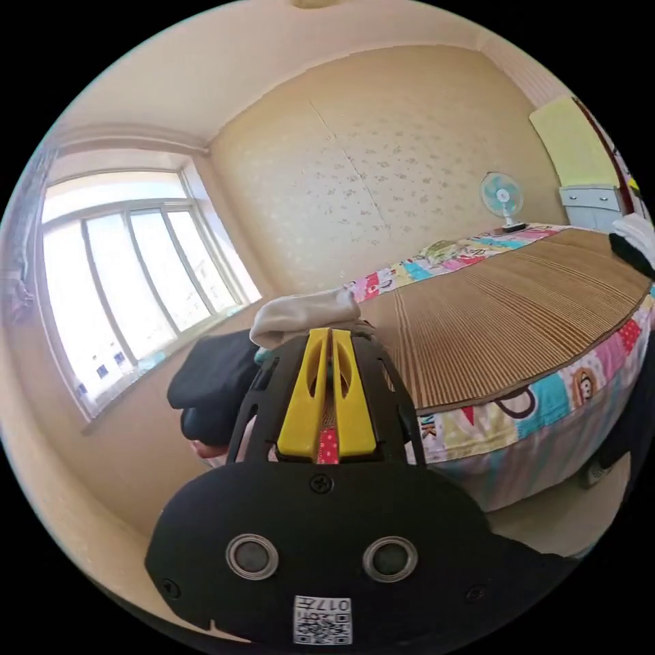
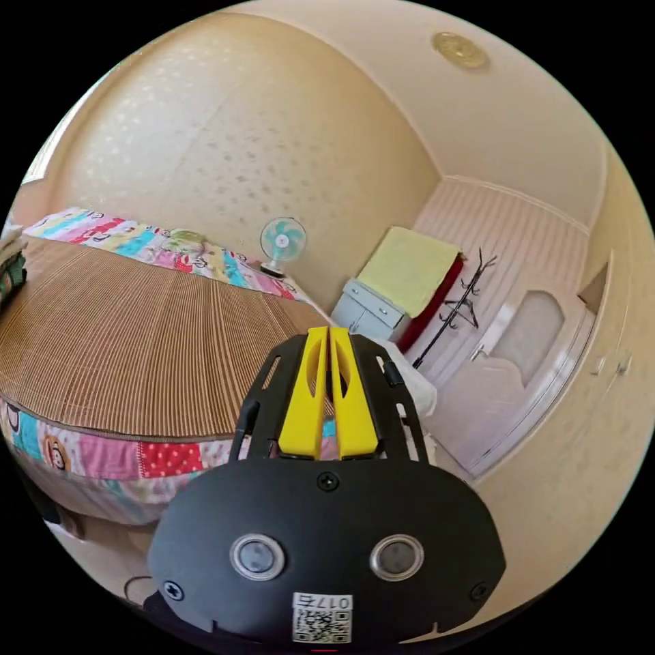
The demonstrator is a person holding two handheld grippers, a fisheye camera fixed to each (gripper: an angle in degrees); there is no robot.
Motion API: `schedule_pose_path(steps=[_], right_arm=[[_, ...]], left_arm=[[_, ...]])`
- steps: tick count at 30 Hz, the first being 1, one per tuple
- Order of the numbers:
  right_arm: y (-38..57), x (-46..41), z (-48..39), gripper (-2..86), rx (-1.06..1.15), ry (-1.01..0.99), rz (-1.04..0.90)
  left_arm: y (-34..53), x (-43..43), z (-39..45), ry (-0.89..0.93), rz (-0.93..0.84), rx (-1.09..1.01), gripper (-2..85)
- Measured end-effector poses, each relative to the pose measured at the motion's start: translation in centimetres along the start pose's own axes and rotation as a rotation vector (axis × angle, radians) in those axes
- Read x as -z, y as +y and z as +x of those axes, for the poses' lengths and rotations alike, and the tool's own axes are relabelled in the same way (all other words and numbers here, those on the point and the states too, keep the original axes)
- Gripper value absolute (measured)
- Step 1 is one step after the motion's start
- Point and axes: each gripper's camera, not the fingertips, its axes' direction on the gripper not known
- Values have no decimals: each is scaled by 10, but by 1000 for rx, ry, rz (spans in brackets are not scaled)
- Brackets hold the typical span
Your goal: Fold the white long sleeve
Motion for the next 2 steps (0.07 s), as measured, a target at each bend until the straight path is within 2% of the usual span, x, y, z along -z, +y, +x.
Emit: schedule_pose_path(steps=[2], right_arm=[[27, -30, 91, 5, -313, -234, -133]], left_arm=[[-12, -3, 11, 219, -42, 41, -5]])
